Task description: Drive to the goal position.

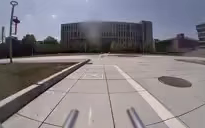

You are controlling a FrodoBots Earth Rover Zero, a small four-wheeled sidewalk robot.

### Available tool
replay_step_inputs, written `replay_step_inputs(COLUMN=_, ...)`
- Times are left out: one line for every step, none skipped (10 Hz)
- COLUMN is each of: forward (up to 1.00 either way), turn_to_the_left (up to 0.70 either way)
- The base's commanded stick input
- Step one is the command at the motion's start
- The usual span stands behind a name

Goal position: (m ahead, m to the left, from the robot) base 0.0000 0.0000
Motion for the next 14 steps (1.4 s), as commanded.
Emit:
replay_step_inputs(forward=0.09, turn_to_the_left=0.0)
replay_step_inputs(forward=0.09, turn_to_the_left=0.0)
replay_step_inputs(forward=0.09, turn_to_the_left=0.0)
replay_step_inputs(forward=0.09, turn_to_the_left=0.0)
replay_step_inputs(forward=0.09, turn_to_the_left=0.0)
replay_step_inputs(forward=0.09, turn_to_the_left=0.0)
replay_step_inputs(forward=0.09, turn_to_the_left=0.0)
replay_step_inputs(forward=0.09, turn_to_the_left=0.0)
replay_step_inputs(forward=0.09, turn_to_the_left=0.0)
replay_step_inputs(forward=0.09, turn_to_the_left=0.0)
replay_step_inputs(forward=0.09, turn_to_the_left=0.0)
replay_step_inputs(forward=0.09, turn_to_the_left=0.0)
replay_step_inputs(forward=0.09, turn_to_the_left=0.0)
replay_step_inputs(forward=0.09, turn_to_the_left=0.0)
